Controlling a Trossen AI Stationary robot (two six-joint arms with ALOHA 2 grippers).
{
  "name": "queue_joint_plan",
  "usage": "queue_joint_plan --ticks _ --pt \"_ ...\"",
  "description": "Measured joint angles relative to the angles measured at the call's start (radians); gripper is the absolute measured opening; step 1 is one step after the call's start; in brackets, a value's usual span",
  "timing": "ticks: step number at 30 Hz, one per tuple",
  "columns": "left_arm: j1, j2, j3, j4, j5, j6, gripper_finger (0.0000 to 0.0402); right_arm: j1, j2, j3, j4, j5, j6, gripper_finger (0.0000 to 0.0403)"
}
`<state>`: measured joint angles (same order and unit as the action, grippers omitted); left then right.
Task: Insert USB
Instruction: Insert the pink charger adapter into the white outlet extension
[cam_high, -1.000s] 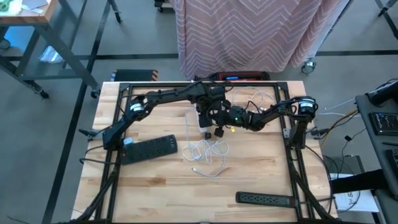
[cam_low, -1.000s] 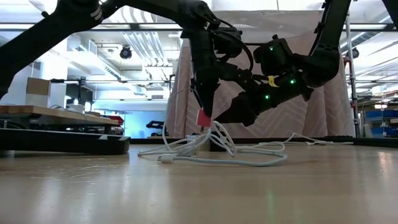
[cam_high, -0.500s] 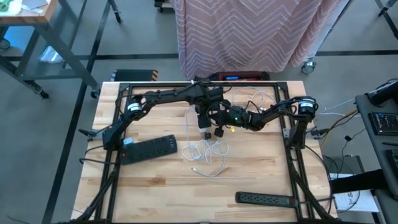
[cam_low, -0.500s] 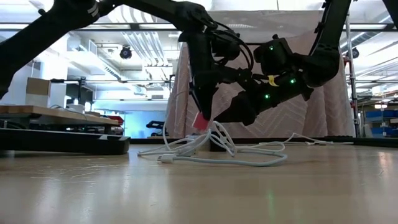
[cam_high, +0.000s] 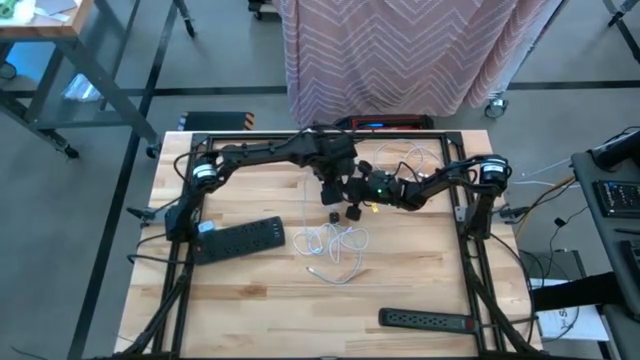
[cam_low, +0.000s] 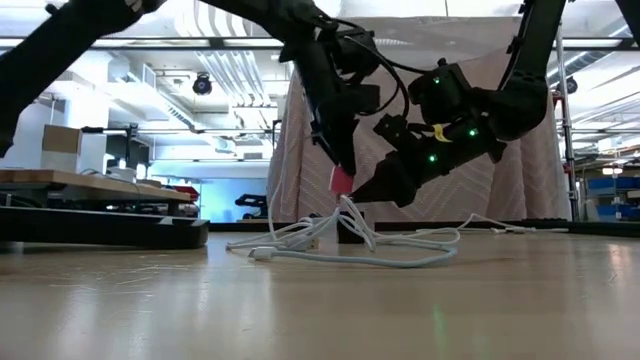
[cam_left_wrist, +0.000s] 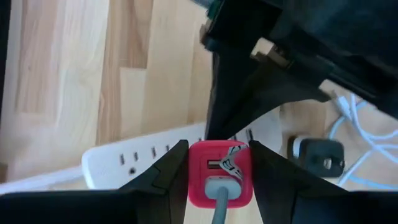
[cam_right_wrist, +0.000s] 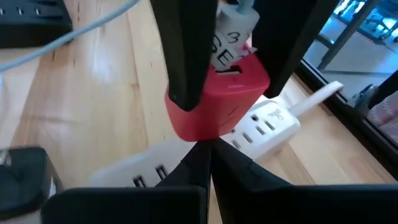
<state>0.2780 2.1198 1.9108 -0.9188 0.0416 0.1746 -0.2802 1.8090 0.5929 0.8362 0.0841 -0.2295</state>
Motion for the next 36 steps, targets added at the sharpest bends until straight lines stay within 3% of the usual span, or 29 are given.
queue_joint_plan --ticks 7,15,36 --pt "0.004 -0.118 -0.245 0.310 0.001 0.000 0.0125 -0.001 -0.063 -0.027 -0.048 0.084 -0.042 0.0000" --pt "0.014 -0.180 -0.374 0.440 0.006 -0.046 0.0125 0.000 -0.092 -0.027 -0.068 0.103 -0.041 0.0000" --pt "0.012 -0.158 -0.335 0.368 -0.031 -0.142 0.0126 -0.003 -0.076 -0.018 -0.068 0.075 -0.002 0.0000"
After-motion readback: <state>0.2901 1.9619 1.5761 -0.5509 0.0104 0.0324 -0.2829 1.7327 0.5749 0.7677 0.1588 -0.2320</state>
